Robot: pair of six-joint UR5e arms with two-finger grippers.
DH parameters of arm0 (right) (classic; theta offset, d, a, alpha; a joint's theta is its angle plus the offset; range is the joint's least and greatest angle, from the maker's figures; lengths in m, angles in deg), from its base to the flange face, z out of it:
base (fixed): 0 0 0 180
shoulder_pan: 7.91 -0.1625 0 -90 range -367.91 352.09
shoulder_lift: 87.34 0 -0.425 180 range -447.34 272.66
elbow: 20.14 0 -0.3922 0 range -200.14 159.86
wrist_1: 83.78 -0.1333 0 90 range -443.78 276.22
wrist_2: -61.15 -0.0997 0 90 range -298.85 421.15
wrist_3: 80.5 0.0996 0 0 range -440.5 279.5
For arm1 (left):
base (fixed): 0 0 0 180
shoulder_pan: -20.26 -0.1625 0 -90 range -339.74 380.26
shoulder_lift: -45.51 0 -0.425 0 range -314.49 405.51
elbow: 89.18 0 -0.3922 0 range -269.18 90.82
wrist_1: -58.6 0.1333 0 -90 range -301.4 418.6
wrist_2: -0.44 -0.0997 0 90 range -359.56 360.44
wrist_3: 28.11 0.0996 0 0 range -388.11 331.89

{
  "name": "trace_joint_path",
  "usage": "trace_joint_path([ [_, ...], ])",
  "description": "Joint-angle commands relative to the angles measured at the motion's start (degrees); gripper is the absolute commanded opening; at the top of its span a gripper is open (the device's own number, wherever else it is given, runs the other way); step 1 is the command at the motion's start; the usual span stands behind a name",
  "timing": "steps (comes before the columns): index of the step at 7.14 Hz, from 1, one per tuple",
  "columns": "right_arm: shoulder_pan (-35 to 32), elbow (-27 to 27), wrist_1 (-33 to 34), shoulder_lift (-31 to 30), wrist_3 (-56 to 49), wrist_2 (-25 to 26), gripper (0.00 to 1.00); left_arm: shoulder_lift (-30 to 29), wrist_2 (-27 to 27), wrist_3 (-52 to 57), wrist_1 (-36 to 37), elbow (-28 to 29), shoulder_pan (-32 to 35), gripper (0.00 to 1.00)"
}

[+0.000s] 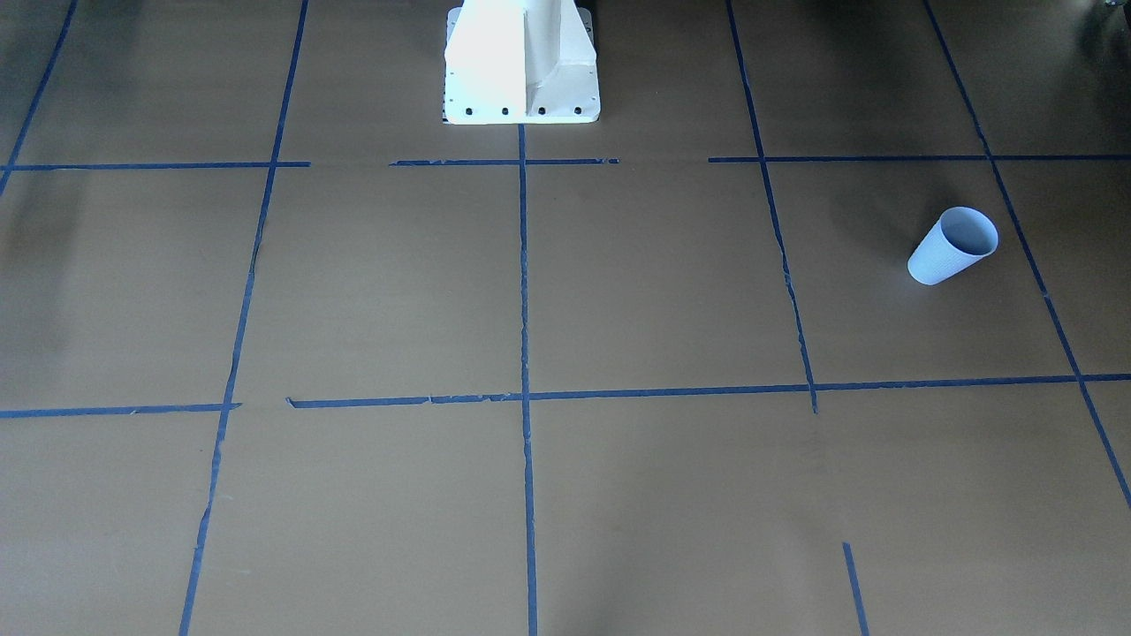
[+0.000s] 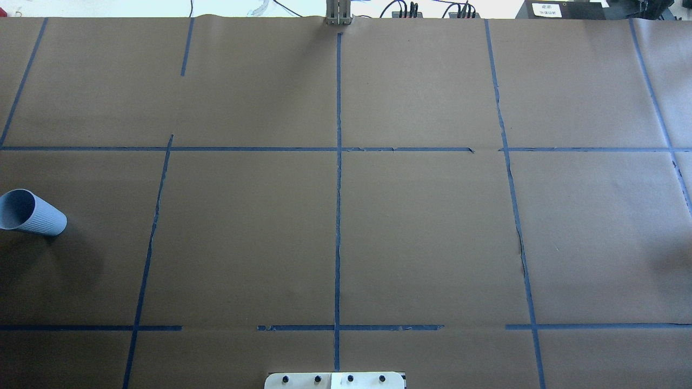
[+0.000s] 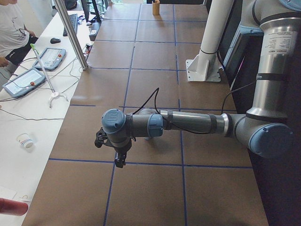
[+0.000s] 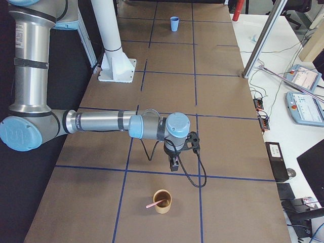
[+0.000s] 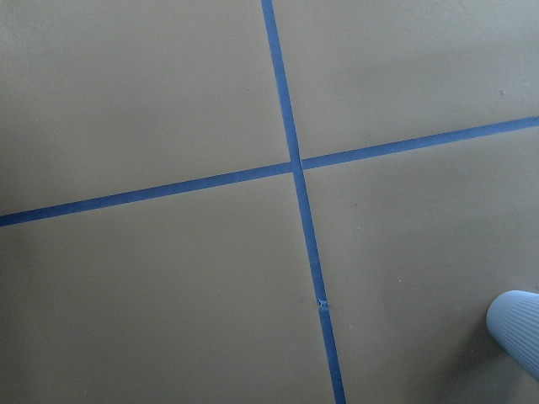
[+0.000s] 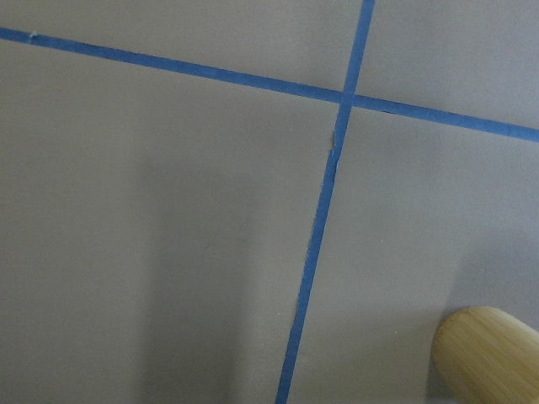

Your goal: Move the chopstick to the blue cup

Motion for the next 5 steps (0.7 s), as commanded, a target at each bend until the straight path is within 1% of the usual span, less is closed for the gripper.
trace_joint_path([
  [1, 0.0, 0.1, -0.1, -0.2, -0.3, -0.1, 1.00, 0.9, 0.1, -0.5, 0.3, -0.9, -0.3, 1.00],
  [3, 0.0, 0.3, 0.0, -1.0, -0.7, -0.3, 1.00, 1.6, 0.4, -0.6, 0.4, -1.4, -0.2, 1.00],
  [5, 0.0, 0.0, -0.1, -1.7, -0.4, -0.5, 1.00, 0.7, -1.3, -0.9, 1.0, -1.5, -0.4, 1.00],
])
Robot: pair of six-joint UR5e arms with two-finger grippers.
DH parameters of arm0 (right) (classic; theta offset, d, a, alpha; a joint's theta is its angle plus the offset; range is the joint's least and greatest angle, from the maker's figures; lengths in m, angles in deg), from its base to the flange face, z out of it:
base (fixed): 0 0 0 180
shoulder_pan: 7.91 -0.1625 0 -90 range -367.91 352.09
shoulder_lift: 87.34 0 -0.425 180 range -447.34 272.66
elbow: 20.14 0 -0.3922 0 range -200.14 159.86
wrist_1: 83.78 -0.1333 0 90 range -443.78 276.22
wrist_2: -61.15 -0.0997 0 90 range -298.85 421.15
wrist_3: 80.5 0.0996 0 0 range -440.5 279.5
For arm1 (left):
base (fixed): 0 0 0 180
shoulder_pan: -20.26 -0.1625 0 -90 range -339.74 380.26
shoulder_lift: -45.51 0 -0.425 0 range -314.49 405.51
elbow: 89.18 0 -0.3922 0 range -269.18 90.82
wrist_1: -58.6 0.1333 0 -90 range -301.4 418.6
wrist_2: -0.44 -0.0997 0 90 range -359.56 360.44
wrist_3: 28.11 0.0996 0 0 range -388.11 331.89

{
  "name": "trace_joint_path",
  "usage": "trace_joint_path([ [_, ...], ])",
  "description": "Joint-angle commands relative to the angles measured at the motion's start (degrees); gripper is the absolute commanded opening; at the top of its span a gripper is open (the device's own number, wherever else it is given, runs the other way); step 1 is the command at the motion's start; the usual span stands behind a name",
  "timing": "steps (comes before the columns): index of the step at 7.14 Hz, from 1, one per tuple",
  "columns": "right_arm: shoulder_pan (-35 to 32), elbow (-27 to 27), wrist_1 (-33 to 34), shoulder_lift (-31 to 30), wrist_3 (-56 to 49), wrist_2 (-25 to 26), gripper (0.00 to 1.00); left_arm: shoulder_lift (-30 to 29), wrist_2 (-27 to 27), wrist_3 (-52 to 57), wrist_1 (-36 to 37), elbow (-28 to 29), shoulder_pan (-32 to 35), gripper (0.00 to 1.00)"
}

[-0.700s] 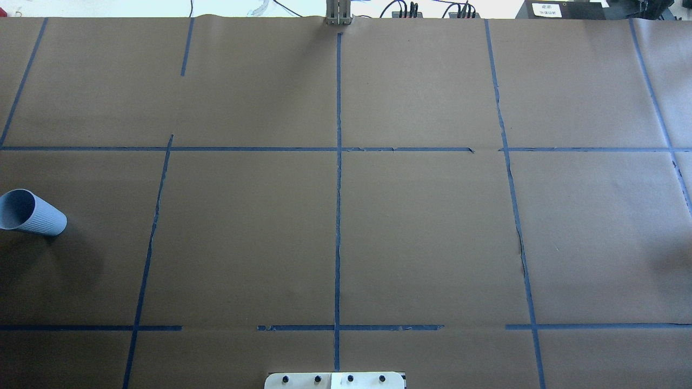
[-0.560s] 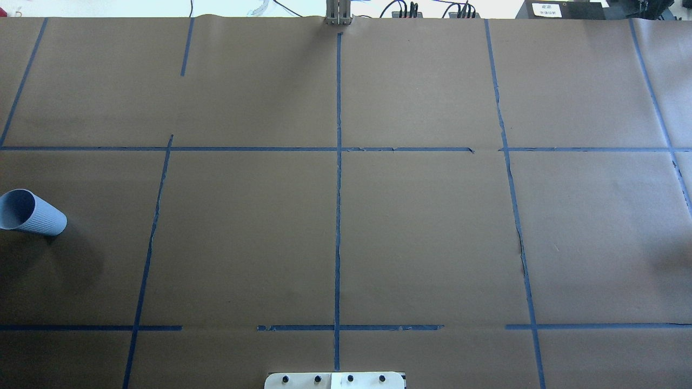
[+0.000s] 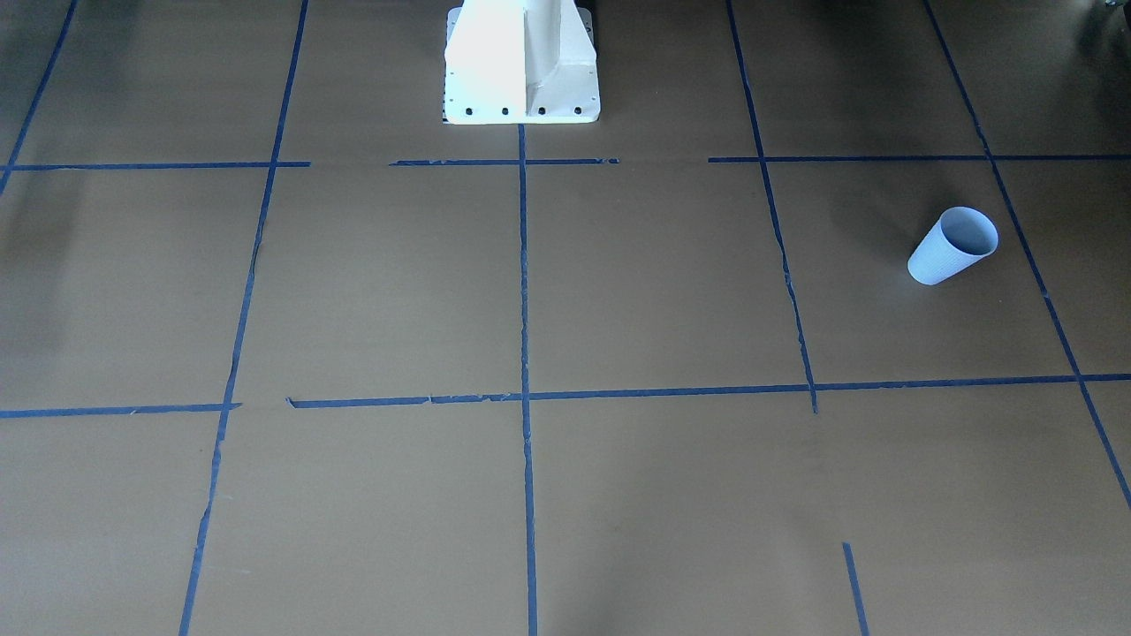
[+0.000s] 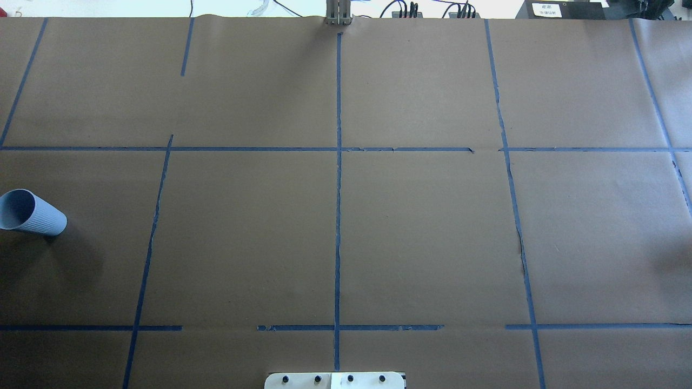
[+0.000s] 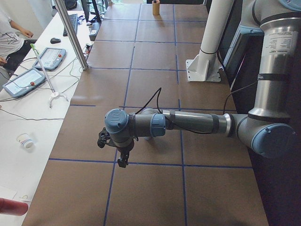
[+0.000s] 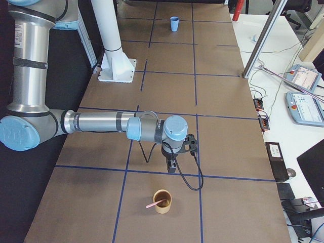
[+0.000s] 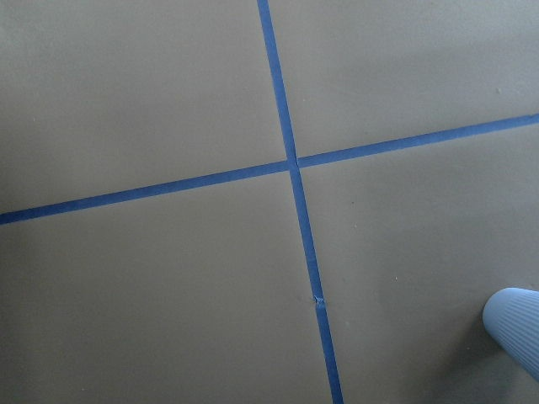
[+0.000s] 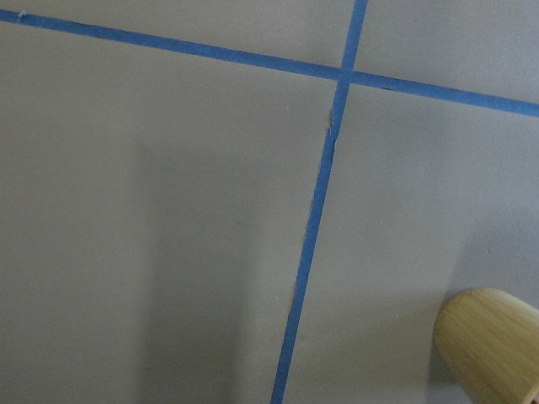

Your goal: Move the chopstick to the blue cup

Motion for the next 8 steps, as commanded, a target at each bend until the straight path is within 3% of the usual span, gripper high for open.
trace_joint_path([
  [1, 0.0, -0.2, 0.0, -0.3, 0.0, -0.2, 1.00, -0.4, -2.3, -5.2, 0.2, -0.5, -0.1, 1.00],
  [5, 0.1, 0.1, 0.2, -0.5, 0.0, -2.9, 1.00, 0.6, -0.8, -7.9, -2.4, -1.9, -0.4, 1.00],
  [8, 0.1, 0.0, 0.0, -0.5, 0.5, -3.0, 1.00, 0.9, 1.2, -8.0, -5.7, -3.0, -6.3, 1.00],
])
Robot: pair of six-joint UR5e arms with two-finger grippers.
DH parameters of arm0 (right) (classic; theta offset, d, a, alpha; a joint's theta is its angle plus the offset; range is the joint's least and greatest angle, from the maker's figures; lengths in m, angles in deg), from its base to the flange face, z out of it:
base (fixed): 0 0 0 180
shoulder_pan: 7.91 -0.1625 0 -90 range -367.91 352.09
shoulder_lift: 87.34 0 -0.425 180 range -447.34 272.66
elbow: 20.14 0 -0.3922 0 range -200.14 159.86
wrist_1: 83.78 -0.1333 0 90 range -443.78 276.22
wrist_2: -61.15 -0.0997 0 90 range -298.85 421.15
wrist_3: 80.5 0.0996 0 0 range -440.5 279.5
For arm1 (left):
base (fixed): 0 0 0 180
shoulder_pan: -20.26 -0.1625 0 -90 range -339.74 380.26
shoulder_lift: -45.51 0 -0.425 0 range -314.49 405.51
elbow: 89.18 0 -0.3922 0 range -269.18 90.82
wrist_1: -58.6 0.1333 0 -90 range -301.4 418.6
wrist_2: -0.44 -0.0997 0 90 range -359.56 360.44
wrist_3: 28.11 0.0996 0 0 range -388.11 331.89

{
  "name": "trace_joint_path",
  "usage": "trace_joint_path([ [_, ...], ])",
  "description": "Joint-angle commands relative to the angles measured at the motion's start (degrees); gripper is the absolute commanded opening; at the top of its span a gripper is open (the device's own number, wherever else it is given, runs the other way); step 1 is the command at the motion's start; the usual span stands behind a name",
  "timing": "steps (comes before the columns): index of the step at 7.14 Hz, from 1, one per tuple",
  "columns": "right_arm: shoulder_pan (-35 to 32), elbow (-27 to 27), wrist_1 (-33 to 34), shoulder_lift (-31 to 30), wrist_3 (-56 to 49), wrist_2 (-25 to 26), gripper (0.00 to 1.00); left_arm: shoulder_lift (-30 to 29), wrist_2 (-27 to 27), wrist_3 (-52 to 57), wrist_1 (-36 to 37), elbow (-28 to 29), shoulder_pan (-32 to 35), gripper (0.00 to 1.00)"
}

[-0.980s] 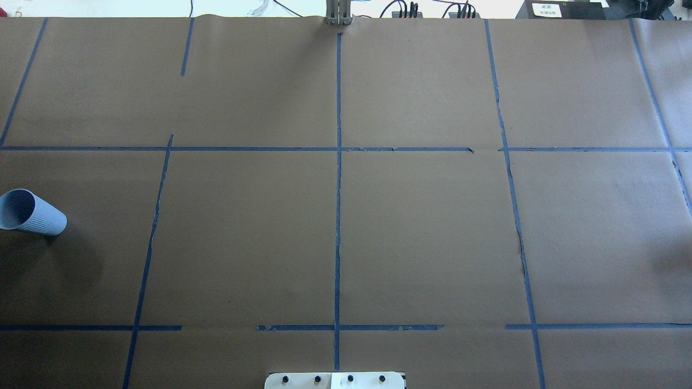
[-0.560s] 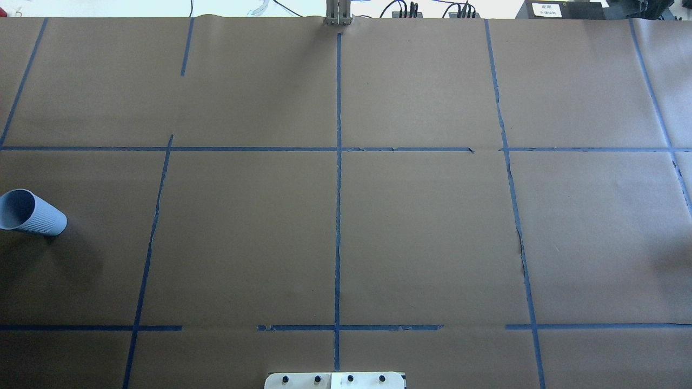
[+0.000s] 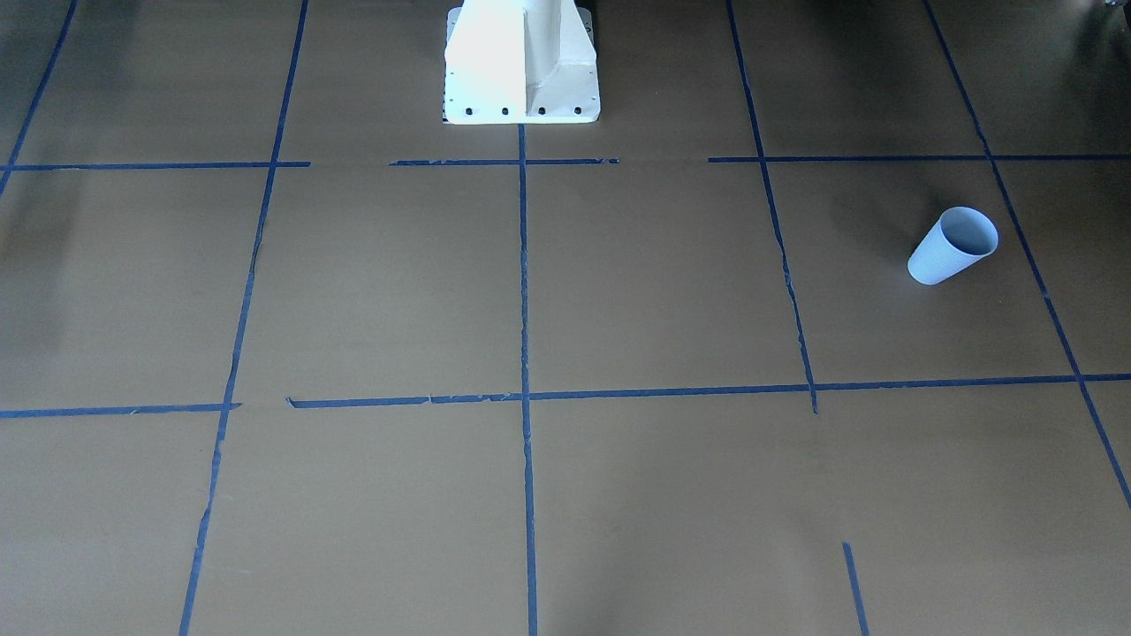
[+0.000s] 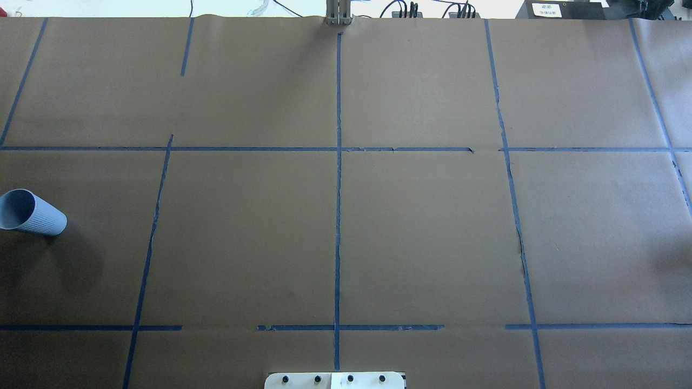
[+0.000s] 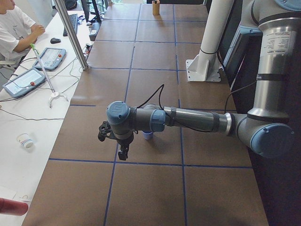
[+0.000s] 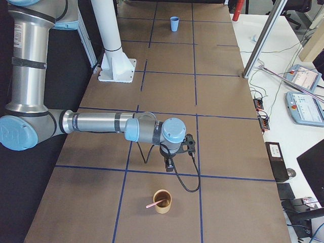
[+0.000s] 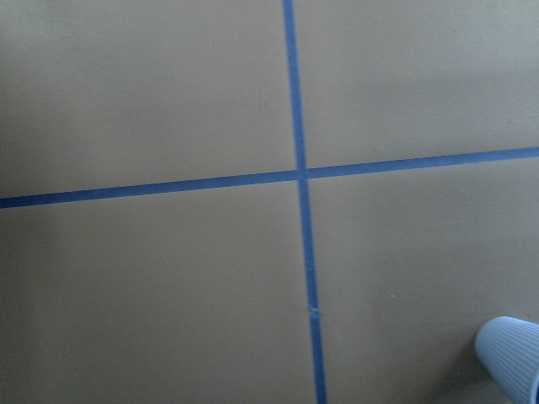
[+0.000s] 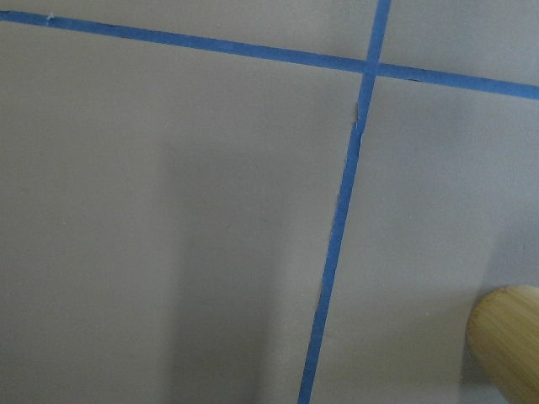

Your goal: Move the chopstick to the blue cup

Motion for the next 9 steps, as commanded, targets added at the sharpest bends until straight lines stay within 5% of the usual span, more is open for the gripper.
trace_joint_path([
  [1, 0.0, 0.0, -0.1, 0.0, 0.2, -0.1, 1.00, 0.3, 0.3, -0.9, -3.5, -0.3, -3.3, 1.00],
  [4, 0.4, -0.1, -0.1, 0.0, 1.5, 0.0, 1.00, 1.7, 0.3, -11.3, -7.9, -1.5, -9.4, 1.00],
  [7, 1.0, 0.0, 0.0, 0.0, 1.6, 0.3, 1.00, 9.3, -0.4, -24.3, -26.4, -2.6, -18.6, 1.00],
  [9, 1.1, 0.0, 0.0, 0.0, 1.7, 0.1, 1.00, 9.4, -0.4, -25.0, -26.5, -2.5, -20.8, 1.00],
])
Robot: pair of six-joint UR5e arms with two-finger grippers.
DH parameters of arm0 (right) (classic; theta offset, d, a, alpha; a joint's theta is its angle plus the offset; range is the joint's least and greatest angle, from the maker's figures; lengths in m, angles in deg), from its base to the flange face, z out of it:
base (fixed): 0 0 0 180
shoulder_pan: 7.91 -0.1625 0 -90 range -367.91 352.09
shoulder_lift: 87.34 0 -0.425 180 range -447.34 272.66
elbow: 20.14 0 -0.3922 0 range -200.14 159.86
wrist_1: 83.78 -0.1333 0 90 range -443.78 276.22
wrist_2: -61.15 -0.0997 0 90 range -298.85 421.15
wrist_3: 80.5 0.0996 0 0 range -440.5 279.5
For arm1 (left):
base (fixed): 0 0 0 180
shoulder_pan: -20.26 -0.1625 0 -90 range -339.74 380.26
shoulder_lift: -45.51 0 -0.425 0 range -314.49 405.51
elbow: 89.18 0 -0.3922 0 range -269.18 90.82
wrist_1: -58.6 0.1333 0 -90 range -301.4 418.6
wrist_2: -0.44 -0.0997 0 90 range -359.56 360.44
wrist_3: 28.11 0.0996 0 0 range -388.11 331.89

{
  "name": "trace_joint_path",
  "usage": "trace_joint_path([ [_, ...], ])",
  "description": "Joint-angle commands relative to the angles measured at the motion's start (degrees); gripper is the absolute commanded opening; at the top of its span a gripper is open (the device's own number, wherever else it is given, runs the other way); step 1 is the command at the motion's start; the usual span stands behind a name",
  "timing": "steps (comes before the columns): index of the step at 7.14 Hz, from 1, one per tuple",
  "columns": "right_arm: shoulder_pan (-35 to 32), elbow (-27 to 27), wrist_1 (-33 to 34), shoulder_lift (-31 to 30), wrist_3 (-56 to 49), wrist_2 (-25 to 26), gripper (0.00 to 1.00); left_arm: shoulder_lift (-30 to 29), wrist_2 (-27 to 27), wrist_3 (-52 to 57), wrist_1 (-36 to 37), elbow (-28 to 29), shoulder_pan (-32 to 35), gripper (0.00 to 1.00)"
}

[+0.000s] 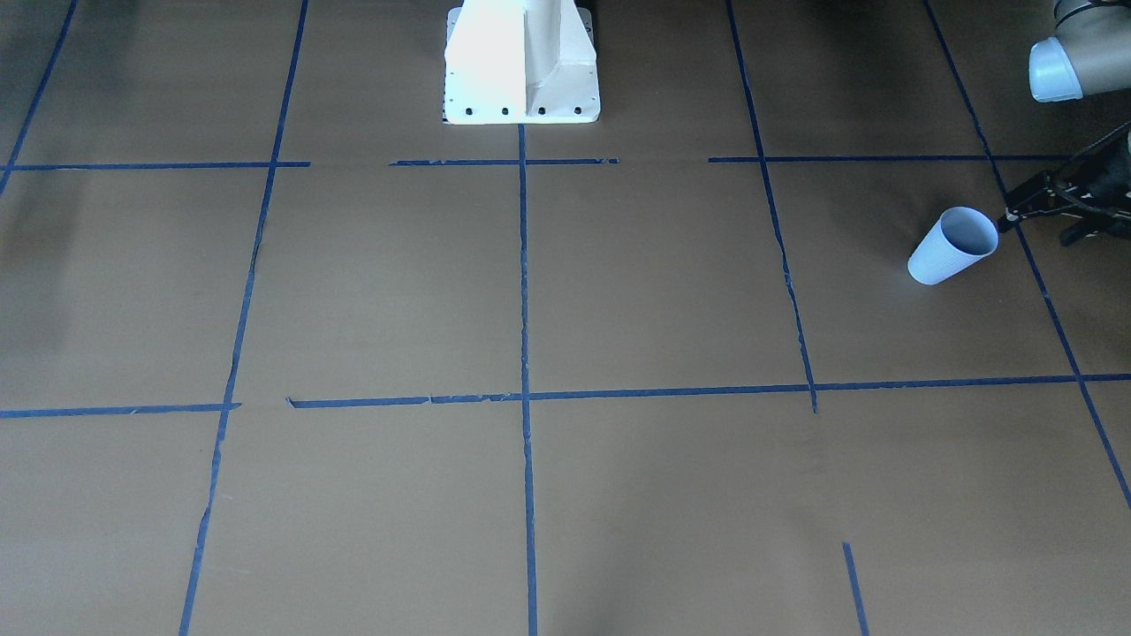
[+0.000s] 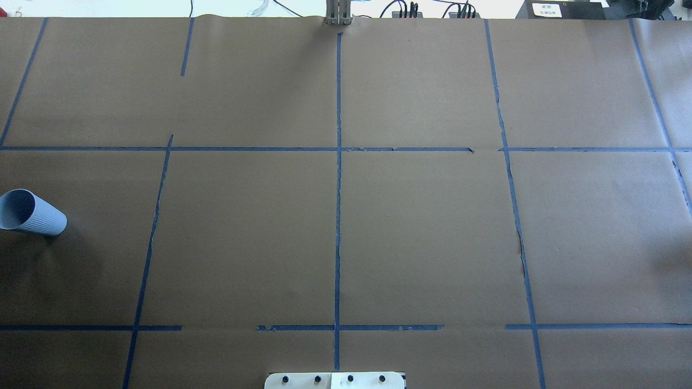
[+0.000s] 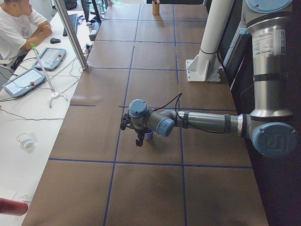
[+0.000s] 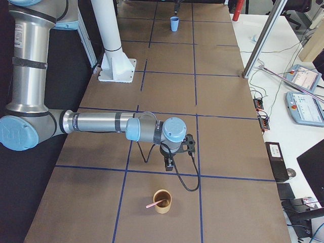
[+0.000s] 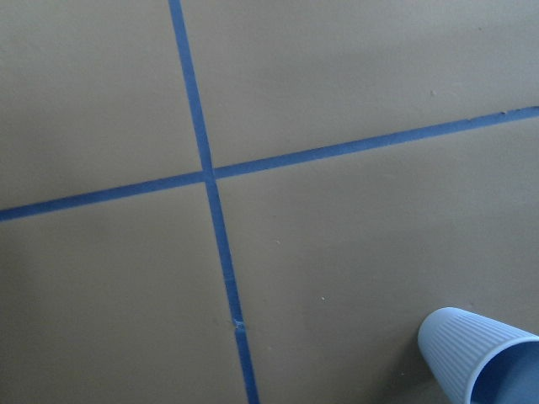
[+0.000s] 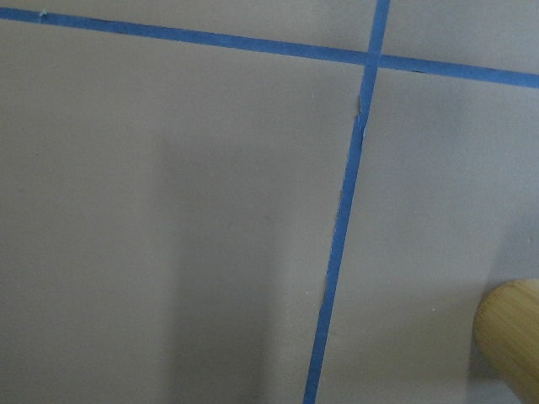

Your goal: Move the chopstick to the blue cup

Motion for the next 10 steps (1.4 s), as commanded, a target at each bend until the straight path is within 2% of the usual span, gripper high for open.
trace_joint_path([
  [1, 0.1, -0.1, 0.0, 0.0, 0.1, -0.3, 1.00, 0.4, -0.1, -1.1, -0.9, 0.1, -2.4, 0.99],
  [2, 0.1, -0.1, -0.1, 0.0, 0.0, -0.2, 1.00, 0.4, -0.1, -1.2, -0.9, 0.2, -2.7, 0.90],
  [3, 0.1, -0.1, -0.1, 0.0, 0.0, -0.1, 1.00, 0.4, -0.1, -2.8, -0.9, 0.4, -3.3, 0.69],
  [4, 0.1, -0.1, 0.0, 0.0, 0.0, -0.2, 1.00, 0.4, -0.1, -3.5, -0.9, 0.5, -3.8, 0.36],
  [5, 0.1, -0.1, -0.1, -0.1, 0.0, -0.1, 1.00, 0.3, -0.1, -4.1, -0.9, 0.5, -3.9, 0.16],
  [7, 0.1, -0.1, -0.1, -0.3, 0.0, -0.2, 1.00, 0.1, 0.0, -4.3, -1.0, 0.4, -3.9, 0.01],
  [8, 0.1, -0.1, -0.1, -0.3, 0.0, -0.1, 1.00, -0.2, 0.6, -6.1, -1.1, -0.8, -3.8, 0.00],
  [10, 0.1, -0.1, -0.2, -0.3, -0.1, -0.1, 1.00, -3.2, 0.7, -20.5, -0.6, -9.8, -4.1, 0.00],
])
